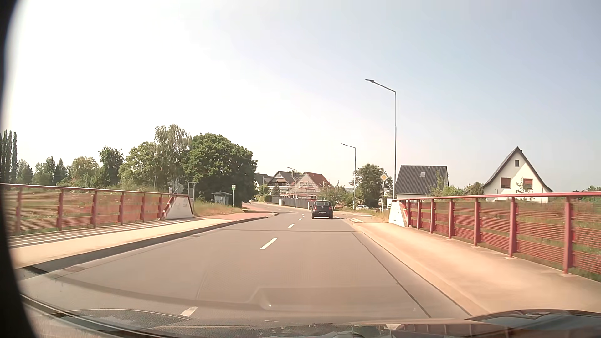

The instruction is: Follow the waypoints while adhering to traffic rules and regulations

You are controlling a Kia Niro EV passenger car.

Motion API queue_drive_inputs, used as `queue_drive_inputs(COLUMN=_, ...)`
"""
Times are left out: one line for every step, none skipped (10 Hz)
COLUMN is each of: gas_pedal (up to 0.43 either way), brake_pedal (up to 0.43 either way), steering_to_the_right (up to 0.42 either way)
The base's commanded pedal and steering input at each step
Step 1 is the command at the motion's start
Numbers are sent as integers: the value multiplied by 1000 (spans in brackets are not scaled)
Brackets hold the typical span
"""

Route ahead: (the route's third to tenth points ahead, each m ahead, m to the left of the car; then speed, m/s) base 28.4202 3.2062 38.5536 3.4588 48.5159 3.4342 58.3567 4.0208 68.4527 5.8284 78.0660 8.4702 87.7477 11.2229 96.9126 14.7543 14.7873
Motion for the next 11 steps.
queue_drive_inputs(gas_pedal=157, brake_pedal=0, steering_to_the_right=0)
queue_drive_inputs(gas_pedal=138, brake_pedal=0, steering_to_the_right=0)
queue_drive_inputs(gas_pedal=130, brake_pedal=0, steering_to_the_right=0)
queue_drive_inputs(gas_pedal=130, brake_pedal=0, steering_to_the_right=0)
queue_drive_inputs(gas_pedal=130, brake_pedal=0, steering_to_the_right=1)
queue_drive_inputs(gas_pedal=130, brake_pedal=0, steering_to_the_right=1)
queue_drive_inputs(gas_pedal=130, brake_pedal=0, steering_to_the_right=1)
queue_drive_inputs(gas_pedal=130, brake_pedal=0, steering_to_the_right=1)
queue_drive_inputs(gas_pedal=130, brake_pedal=0, steering_to_the_right=1)
queue_drive_inputs(gas_pedal=130, brake_pedal=0, steering_to_the_right=1)
queue_drive_inputs(gas_pedal=130, brake_pedal=0, steering_to_the_right=1)
